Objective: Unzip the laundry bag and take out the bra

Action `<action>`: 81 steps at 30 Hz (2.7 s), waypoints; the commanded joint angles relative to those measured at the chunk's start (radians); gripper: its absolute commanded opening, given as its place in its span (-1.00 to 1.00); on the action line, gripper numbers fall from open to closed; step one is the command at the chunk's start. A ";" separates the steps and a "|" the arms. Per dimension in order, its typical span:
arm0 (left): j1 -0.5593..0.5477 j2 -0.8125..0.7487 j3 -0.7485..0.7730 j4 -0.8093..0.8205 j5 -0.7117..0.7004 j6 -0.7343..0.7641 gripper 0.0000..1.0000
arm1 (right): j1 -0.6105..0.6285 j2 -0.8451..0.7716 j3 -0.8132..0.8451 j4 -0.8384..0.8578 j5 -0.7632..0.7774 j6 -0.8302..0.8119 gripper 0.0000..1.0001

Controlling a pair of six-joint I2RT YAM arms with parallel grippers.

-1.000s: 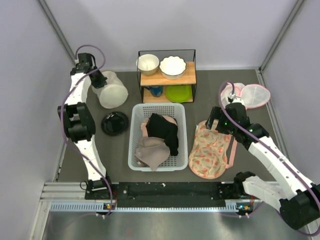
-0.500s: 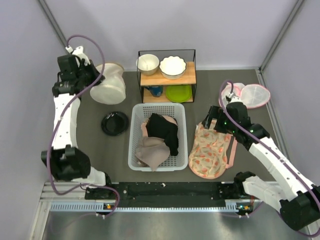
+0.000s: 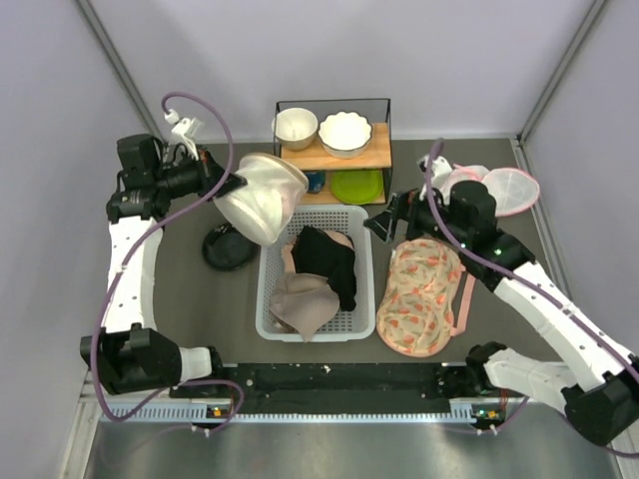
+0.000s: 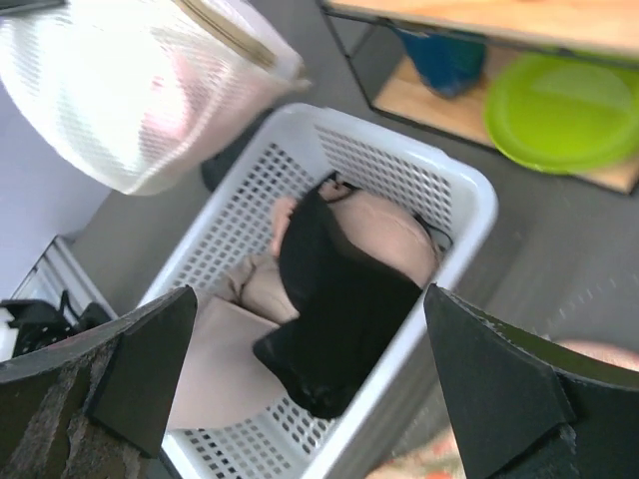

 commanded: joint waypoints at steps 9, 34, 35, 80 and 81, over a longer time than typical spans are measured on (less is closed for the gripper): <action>-0.056 -0.036 -0.014 0.188 0.291 -0.109 -1.00 | 0.174 0.345 0.273 0.294 0.016 -0.109 0.97; -0.287 0.035 0.139 0.041 -0.108 -0.136 0.98 | 0.128 0.104 0.344 -0.328 0.760 0.123 -1.00; -0.292 0.033 0.139 0.046 -0.123 -0.144 0.98 | 0.128 0.095 0.354 -0.359 0.791 0.123 -1.00; -0.749 0.159 0.041 0.138 -0.370 -0.275 0.98 | -0.496 0.271 -0.089 0.082 -0.201 0.348 0.96; -0.751 0.160 0.044 0.138 -0.370 -0.279 0.98 | -0.496 0.320 -0.089 0.106 -0.207 0.367 0.95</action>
